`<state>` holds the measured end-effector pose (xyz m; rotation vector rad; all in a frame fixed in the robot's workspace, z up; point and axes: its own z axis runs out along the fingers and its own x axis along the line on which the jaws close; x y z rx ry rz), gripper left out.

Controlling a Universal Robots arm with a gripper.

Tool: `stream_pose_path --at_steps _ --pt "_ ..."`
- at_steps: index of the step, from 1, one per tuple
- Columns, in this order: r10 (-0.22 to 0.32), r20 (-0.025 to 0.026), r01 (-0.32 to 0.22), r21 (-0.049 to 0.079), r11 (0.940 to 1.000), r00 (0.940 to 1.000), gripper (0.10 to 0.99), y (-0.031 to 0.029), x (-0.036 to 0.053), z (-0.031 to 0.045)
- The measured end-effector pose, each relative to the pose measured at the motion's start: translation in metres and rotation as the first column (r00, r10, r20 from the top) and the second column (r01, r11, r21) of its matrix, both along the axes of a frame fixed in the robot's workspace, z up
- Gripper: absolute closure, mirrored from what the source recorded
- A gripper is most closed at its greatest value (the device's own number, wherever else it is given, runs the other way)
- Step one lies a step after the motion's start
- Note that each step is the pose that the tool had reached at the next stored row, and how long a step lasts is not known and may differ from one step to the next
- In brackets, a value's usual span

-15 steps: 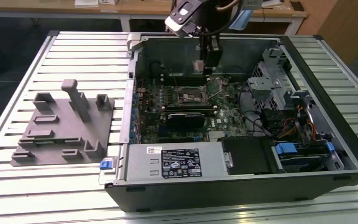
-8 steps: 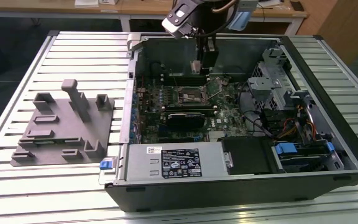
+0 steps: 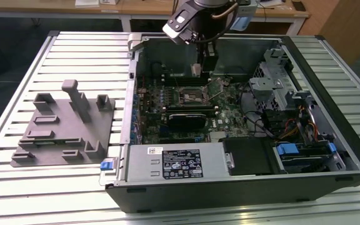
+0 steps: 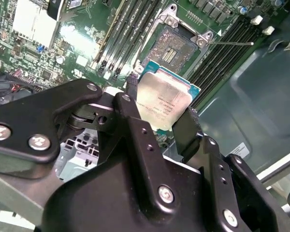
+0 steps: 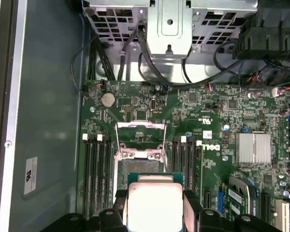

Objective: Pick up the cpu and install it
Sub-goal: 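Place the cpu into insertion slot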

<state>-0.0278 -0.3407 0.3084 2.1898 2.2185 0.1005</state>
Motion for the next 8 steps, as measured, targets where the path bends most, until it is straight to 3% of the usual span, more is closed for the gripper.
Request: stream_pose_path --at_steps 8 --pt "0.0 -0.0001 0.0 0.0 1.0 1.0 0.545 0.0034 -0.0003 -0.0103"
